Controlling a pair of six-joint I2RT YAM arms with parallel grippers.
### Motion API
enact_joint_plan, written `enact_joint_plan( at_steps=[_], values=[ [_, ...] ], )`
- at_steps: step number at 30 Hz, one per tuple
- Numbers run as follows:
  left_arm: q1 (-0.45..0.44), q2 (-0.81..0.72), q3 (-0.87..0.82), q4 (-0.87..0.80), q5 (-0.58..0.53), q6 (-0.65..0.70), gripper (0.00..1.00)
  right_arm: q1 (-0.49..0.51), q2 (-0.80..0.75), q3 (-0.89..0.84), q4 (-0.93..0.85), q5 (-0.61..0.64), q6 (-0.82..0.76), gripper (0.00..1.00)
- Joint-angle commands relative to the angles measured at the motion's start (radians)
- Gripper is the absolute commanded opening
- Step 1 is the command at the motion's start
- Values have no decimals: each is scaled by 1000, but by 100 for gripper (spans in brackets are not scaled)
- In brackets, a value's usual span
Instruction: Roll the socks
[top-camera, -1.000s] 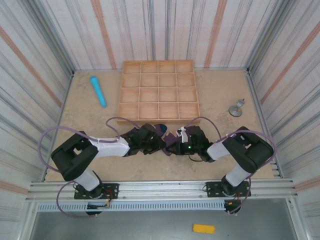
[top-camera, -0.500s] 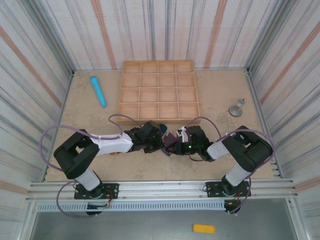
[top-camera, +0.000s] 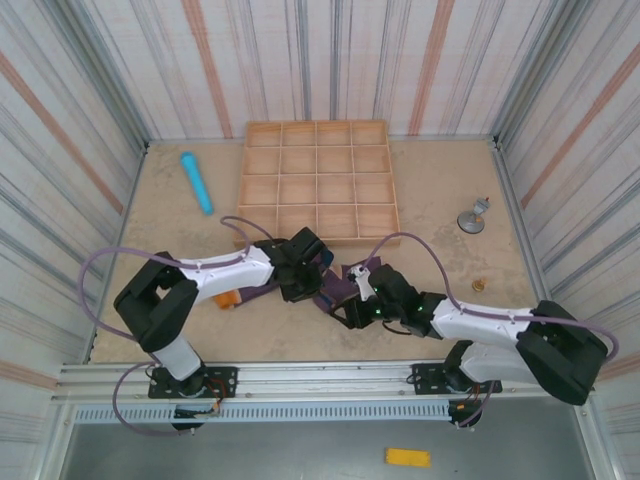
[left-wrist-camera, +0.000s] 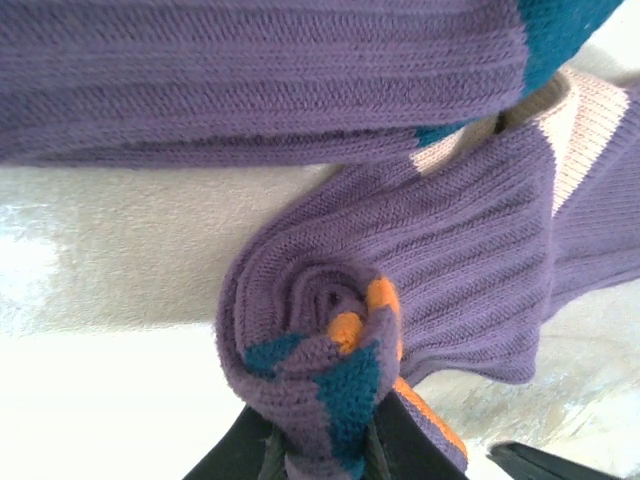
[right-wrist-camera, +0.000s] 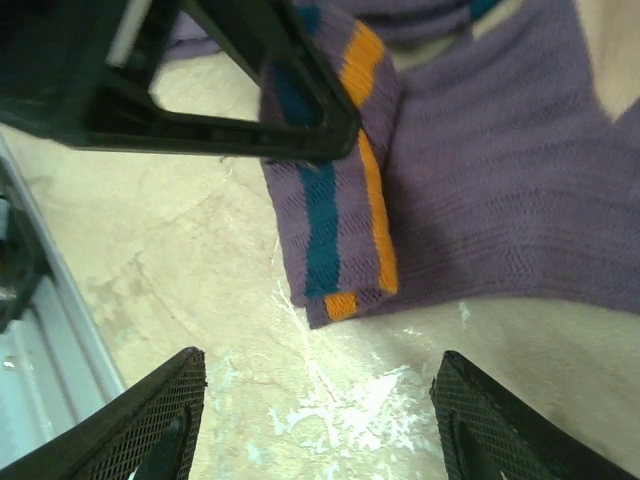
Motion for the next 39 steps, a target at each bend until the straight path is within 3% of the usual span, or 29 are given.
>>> enact_joint_plan(
  at_steps=[1, 5, 12, 26, 32, 39],
  values=[
    [4, 44, 47, -87, 55, 38, 0, 84, -70, -2, -85, 242, -145, 63],
    [-6, 56, 63, -99, 55, 28, 0, 208, -83, -14, -43, 419, -282, 63],
    [-12, 76, 79, -105, 76, 23, 0, 341, 35, -5, 115, 586, -455, 61],
    [-8, 102, 75, -87, 119, 18, 0, 366, 304, 29, 334, 621, -538, 53],
    [-4, 99, 66, -76, 125, 16, 0, 363, 356, 29, 337, 656, -491, 41],
    [-1, 99, 60, -56, 147, 18, 0, 343, 386, 39, 286, 646, -407, 15]
  ],
)
